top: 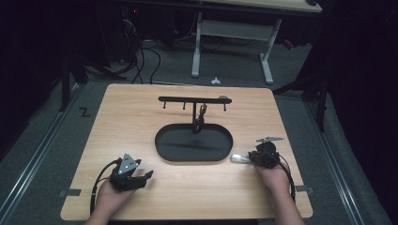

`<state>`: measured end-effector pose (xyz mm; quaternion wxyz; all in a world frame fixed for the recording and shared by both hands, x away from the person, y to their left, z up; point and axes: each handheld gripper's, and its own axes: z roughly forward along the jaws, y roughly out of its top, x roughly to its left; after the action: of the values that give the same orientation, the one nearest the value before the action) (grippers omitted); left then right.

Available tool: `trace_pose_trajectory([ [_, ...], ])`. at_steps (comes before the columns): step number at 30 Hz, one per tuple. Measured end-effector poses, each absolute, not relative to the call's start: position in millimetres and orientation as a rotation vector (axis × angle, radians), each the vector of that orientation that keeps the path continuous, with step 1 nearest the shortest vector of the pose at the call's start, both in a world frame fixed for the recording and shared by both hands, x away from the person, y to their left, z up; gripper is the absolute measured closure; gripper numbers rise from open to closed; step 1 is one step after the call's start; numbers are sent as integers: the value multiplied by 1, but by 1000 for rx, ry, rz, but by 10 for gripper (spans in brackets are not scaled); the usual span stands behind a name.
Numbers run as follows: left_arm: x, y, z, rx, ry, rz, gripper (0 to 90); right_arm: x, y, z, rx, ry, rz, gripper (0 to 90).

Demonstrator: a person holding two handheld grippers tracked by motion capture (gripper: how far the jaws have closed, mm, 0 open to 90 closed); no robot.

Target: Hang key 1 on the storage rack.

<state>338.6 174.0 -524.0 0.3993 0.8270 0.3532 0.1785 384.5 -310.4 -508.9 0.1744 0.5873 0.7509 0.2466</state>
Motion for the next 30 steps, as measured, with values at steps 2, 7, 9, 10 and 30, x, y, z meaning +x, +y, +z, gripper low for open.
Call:
trace_pose_trajectory([
  [2, 338, 174, -524, 2092, 894, 451, 343, 376, -306, -508, 1631, 2152, 704, 761],
  [7, 338, 172, -524, 2093, 890, 449, 343, 352, -293, -508, 1541, 2233, 752, 749],
  [9, 338, 172, -523, 2094, 888, 447, 343, 347, -292, -509, 1539, 2255, 768, 749],
  [10, 338, 171, -524, 2095, 888, 447, 343, 340, -290, -509, 1521, 2286, 779, 746],
  [30, 339, 168, -524, 2108, 867, 438, 343, 341, -309, -507, 1619, 2157, 698, 594],
])
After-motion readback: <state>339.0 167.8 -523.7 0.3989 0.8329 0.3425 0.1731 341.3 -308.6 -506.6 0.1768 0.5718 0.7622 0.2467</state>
